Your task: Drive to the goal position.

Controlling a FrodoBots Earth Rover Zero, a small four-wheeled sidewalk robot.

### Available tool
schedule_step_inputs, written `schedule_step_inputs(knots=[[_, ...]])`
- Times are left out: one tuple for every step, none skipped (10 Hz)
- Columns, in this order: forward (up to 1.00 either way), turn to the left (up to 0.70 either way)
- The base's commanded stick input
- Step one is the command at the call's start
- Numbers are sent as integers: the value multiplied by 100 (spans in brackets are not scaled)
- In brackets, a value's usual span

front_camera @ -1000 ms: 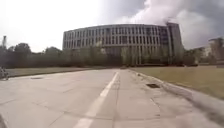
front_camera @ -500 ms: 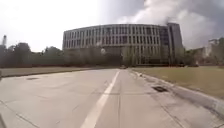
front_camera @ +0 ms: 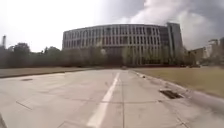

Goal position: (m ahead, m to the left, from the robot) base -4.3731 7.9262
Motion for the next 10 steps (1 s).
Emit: schedule_step_inputs(knots=[[100,0],[100,0],[100,0],[100,0],[100,0],[100,0],[100,0],[100,0],[100,0],[100,0]])
